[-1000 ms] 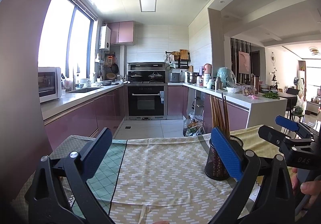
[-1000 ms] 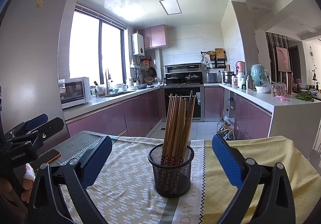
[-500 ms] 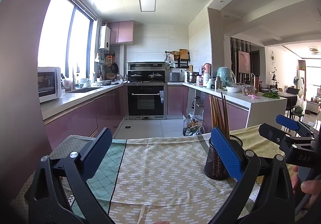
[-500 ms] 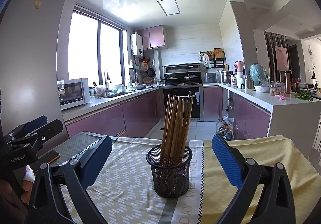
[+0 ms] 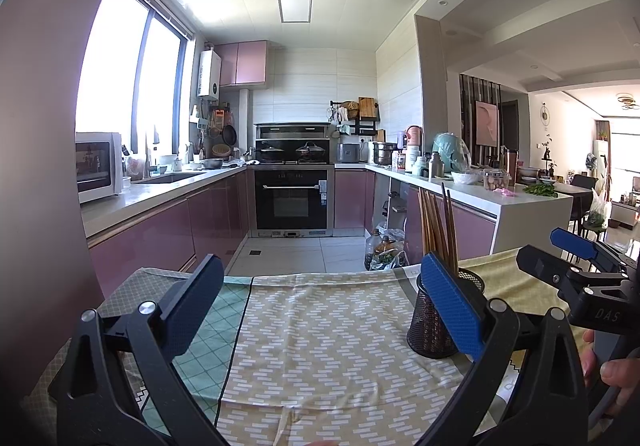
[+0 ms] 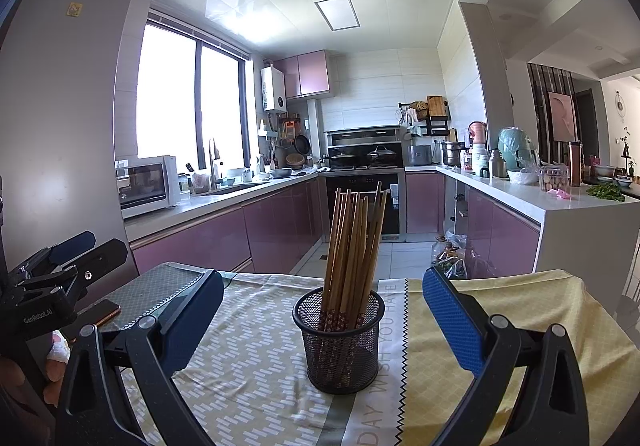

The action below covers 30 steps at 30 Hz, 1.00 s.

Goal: Organize utensils

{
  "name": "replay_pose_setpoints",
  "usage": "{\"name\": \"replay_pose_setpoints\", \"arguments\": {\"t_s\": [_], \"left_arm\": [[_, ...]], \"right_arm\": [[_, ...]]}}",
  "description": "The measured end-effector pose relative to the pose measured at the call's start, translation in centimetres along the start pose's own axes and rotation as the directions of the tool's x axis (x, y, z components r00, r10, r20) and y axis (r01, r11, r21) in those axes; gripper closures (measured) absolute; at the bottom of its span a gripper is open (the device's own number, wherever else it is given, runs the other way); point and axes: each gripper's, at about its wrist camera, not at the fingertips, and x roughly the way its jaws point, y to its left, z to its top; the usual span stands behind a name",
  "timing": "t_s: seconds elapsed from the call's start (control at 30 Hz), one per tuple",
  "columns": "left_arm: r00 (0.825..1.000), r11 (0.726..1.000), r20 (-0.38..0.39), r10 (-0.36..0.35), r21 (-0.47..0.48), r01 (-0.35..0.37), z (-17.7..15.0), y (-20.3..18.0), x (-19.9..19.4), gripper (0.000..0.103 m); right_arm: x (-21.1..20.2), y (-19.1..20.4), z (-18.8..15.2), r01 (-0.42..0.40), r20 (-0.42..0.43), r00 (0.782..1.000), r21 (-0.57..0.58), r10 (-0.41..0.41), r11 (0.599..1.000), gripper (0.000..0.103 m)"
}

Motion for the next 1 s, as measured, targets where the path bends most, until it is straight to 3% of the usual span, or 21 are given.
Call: {"name": "replay_pose_setpoints", "arguments": {"t_s": [1.0], "left_arm": [[1.000, 1.000, -0.003, -0.004, -0.003, 0.004, -0.13, 0.02, 0.06, 0.006]], "right_arm": [[-0.05, -0.01, 0.15, 0.000, 0.003, 1.000, 0.000, 0.000, 1.000, 0.006]]}}
